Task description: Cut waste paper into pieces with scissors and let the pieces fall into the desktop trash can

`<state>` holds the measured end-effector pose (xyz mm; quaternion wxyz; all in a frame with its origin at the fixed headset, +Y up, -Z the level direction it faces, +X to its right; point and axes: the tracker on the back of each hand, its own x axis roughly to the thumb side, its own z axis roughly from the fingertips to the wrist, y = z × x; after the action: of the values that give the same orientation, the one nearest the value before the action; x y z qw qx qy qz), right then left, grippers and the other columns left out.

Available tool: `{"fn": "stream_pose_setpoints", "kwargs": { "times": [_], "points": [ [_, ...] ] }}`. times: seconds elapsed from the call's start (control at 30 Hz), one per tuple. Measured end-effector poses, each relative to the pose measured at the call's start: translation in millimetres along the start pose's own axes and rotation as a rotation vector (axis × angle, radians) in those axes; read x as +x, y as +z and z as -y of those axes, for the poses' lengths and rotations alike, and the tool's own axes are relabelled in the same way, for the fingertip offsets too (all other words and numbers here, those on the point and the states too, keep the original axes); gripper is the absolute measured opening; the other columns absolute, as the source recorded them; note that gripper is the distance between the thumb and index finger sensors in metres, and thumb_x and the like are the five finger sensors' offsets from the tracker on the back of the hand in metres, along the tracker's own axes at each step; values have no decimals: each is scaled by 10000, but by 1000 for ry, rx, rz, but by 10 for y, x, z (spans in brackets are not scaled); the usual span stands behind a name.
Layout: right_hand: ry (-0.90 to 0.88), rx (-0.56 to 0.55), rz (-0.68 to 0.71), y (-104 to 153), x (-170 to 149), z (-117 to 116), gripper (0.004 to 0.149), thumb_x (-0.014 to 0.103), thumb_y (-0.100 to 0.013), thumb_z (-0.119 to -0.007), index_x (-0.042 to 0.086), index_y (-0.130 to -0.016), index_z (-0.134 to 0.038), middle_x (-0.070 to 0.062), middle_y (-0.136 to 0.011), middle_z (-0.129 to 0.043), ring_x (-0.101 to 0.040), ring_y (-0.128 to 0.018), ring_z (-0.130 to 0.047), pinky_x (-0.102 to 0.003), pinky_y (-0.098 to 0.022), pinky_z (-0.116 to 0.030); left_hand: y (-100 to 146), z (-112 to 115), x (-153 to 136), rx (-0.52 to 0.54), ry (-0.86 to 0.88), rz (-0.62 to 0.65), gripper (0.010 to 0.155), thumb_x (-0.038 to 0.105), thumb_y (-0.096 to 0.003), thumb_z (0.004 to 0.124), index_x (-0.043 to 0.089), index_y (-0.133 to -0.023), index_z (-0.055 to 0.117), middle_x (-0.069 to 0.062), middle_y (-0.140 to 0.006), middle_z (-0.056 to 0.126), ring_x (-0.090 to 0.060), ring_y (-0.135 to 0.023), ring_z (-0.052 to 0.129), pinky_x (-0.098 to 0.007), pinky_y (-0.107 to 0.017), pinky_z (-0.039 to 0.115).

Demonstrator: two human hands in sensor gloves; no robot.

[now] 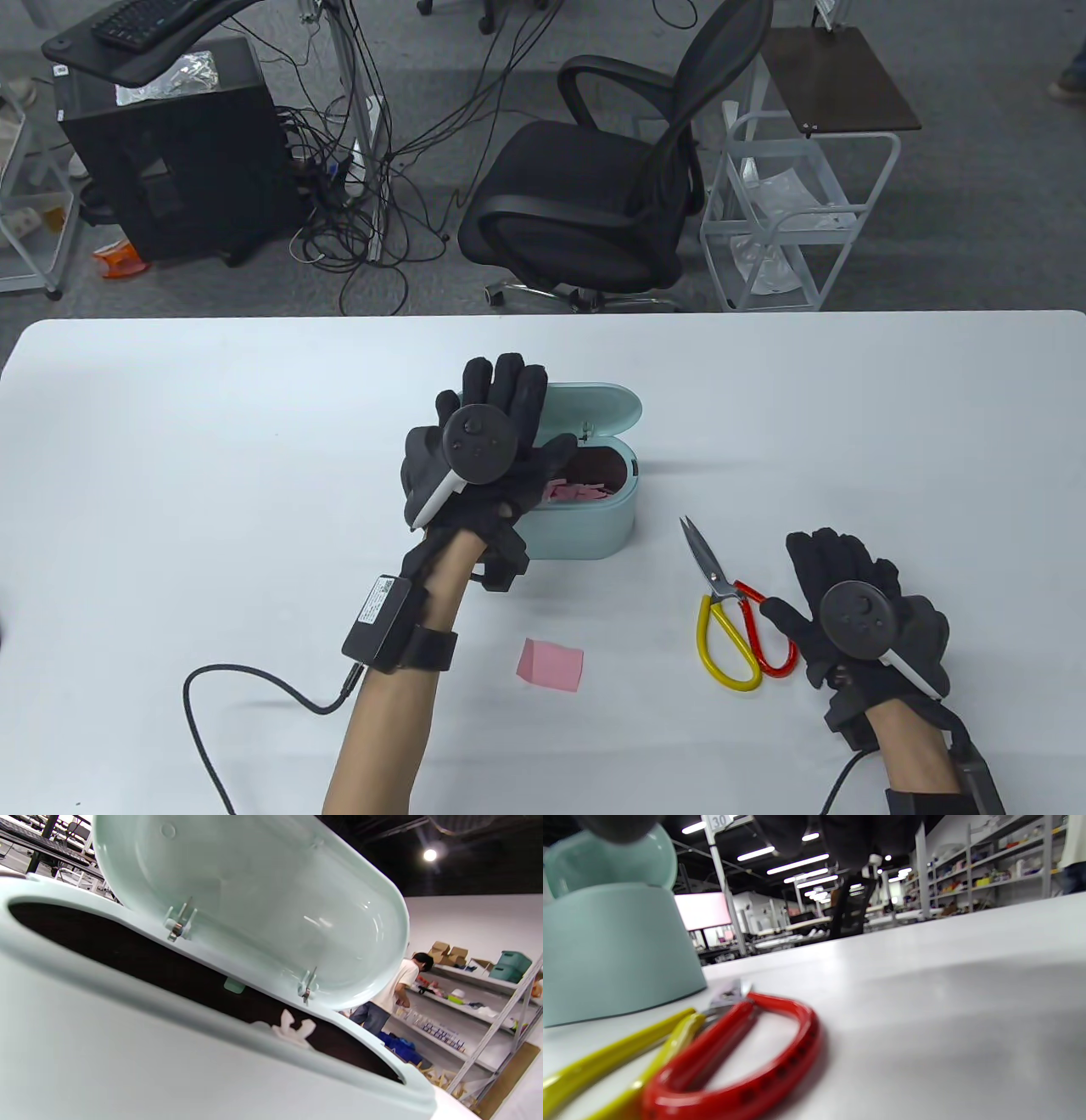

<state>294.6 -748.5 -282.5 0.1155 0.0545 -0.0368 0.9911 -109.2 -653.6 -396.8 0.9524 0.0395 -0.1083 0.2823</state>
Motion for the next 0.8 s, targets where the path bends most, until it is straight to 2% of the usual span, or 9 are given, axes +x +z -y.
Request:
{"fn": "stream_pose_setpoints", "kwargs": {
  "times": [0.07,0.23,0.43,0.7,0.8],
  "points": [
    [0,-1,-1,2,-1,2,835,703,-392,-543,239,-1076,-424,-171,-1154,-495,-475,-1031,-474,-718,-707,-410,29,-17,-43,19,-6,7,875,710,-455,568,354,-1157,186,109,-1265,48,-278,-1160,-28,-621,-812,90],
    [-1,-1,0,1,-3,2,835,703,-391,-543,241,-1076,-422,-169,-1154,-495,-477,-1030,-473,-718,-707,-409,205,-114,-157,90,-37,48,883,703,-457,569,308,-1154,198,47,-1258,96,-303,-1153,14,-623,-799,130],
    [1,-1,1,3,1,1,836,704,-391,-541,241,-1076,-422,-170,-1155,-492,-475,-1032,-473,-718,-708,-409,579,-169,-370,116,-102,35,891,700,-458,573,254,-1160,253,-23,-1261,163,-343,-1159,118,-636,-783,165],
    [6,1,0,4,8,-7,837,704,-390,-541,241,-1076,-419,-170,-1156,-485,-477,-1031,-471,-718,-708,-410,1081,-64,-663,-25,-210,-17,897,709,-461,566,217,-1164,303,-53,-1265,222,-366,-1158,169,-631,-785,207],
    [8,6,-4,6,12,-13,836,705,-390,-540,242,-1076,-418,-171,-1158,-476,-476,-1032,-470,-716,-708,-410,1281,35,-733,-122,-238,-41,902,713,-461,559,207,-1164,309,-63,-1264,232,-377,-1155,183,-627,-786,223]
  ]
}}
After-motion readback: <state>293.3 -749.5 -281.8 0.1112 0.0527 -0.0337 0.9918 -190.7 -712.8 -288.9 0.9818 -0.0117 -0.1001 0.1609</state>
